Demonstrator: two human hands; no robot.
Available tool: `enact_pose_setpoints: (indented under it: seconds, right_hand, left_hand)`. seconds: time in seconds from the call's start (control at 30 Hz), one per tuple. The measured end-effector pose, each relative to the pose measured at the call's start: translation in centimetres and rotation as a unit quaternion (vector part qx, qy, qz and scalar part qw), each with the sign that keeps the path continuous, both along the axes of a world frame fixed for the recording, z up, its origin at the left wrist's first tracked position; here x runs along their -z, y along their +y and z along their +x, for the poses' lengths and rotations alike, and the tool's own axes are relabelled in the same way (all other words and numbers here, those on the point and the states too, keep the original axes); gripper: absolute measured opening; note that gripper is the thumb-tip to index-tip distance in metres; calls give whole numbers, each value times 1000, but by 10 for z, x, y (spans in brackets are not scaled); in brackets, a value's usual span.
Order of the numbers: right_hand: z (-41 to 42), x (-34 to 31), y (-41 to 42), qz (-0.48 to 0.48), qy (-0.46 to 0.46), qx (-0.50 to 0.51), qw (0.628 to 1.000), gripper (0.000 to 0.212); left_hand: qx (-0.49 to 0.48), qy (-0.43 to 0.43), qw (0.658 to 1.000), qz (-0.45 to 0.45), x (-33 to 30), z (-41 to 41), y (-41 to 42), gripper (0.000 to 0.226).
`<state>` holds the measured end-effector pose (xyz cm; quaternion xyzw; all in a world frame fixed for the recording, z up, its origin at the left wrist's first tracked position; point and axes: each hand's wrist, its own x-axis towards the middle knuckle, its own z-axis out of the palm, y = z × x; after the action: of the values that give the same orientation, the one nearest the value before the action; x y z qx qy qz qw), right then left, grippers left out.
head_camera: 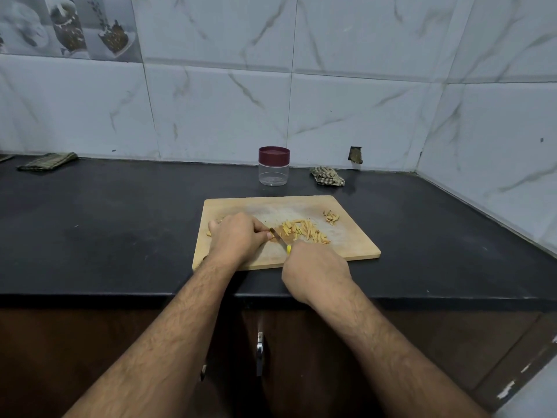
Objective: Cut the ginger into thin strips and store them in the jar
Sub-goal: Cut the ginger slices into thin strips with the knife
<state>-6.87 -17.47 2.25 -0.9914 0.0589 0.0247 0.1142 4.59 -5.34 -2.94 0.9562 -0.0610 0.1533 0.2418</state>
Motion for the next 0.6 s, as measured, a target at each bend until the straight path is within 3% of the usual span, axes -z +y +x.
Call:
enact_pose_setpoints:
  seconds: [0.37,0.6]
  right_hand:
    - [3,3,8,-17,6,-6,1000,35]
    - [-13,3,-9,-17,4,-5,1000,23]
  left_hand:
    - [-5,-1,1000,-14,0,0,-1,13]
    - [-2,5,1000,-6,0,0,2,15]
